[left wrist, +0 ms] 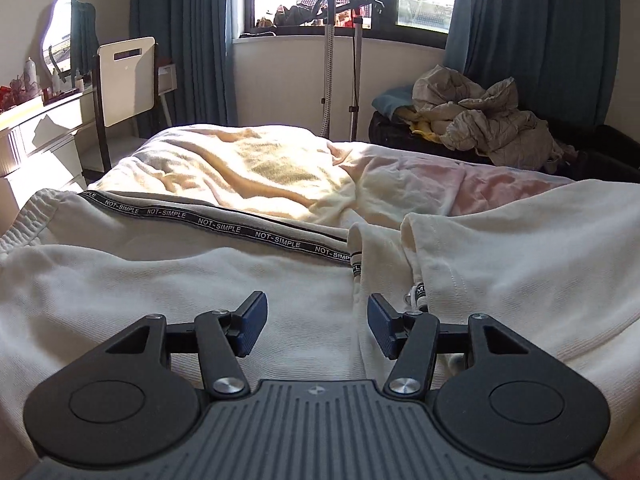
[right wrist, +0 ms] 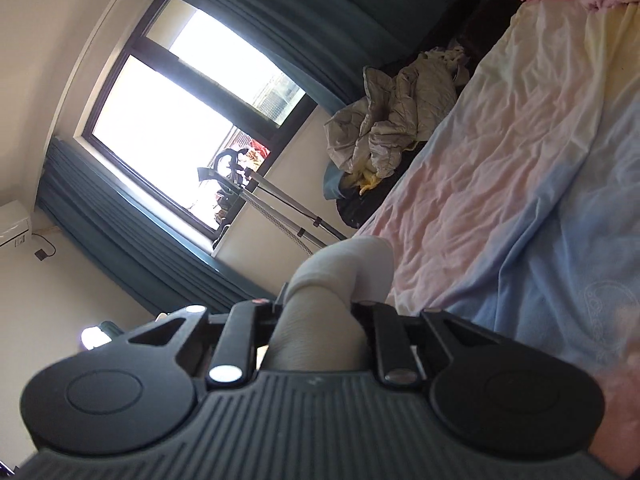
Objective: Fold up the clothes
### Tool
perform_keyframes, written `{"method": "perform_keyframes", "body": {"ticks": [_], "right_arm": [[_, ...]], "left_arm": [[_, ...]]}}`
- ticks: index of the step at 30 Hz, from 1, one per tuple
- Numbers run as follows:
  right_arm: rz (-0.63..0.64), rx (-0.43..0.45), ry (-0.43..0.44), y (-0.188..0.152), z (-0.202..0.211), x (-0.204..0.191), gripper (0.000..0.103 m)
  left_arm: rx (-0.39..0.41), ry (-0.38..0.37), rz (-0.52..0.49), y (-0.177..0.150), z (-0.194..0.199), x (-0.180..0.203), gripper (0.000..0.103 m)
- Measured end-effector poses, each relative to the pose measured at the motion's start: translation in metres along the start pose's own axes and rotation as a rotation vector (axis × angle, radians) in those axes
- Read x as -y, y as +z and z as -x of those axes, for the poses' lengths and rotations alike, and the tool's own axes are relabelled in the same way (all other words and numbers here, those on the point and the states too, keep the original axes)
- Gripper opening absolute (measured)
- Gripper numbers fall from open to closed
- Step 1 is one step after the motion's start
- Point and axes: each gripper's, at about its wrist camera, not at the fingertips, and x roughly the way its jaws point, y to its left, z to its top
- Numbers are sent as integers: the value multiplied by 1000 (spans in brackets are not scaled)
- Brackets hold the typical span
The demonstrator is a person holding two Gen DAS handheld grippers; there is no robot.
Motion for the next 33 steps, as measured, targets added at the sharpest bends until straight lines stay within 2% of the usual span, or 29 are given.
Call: {"method": "perform_keyframes", "body": {"ticks": [6, 10, 12, 14, 16, 18, 22, 26, 29, 33], "right_arm": [[72, 227, -29, 50, 42, 10, 20], [137, 335, -74, 69, 59, 21, 20], [168, 342, -108, 69, 54, 26, 20], [177, 338, -117, 64, 46, 31, 20], [208, 341, -126, 58, 40, 26, 20], [252, 349, -125, 50, 33, 15, 20], [352, 380, -140, 25, 28, -10, 20], [493, 355, -144, 5, 17, -40, 20], [575, 337, -151, -16, 7, -68, 20], [752, 312, -108, -68, -10, -116, 20]], "left_arm": [[-25, -117, -145, -17, -21, 117, 60], [-60, -200, -153, -36, -36, 166, 60], [-81, -189, -172, -38, -41, 169, 60], [-102, -210, -172, -35, -40, 157, 60], [-77, -207, -179, -30, -27, 134, 61], [-22, -170, -183, -23, -10, 104, 72], [28, -97, -76, -13, 26, 35, 75], [82, -18, -4, -7, 65, -30, 80], [164, 17, 139, -1, 88, -73, 81], [277, 62, 341, 6, 118, -130, 83]]}}
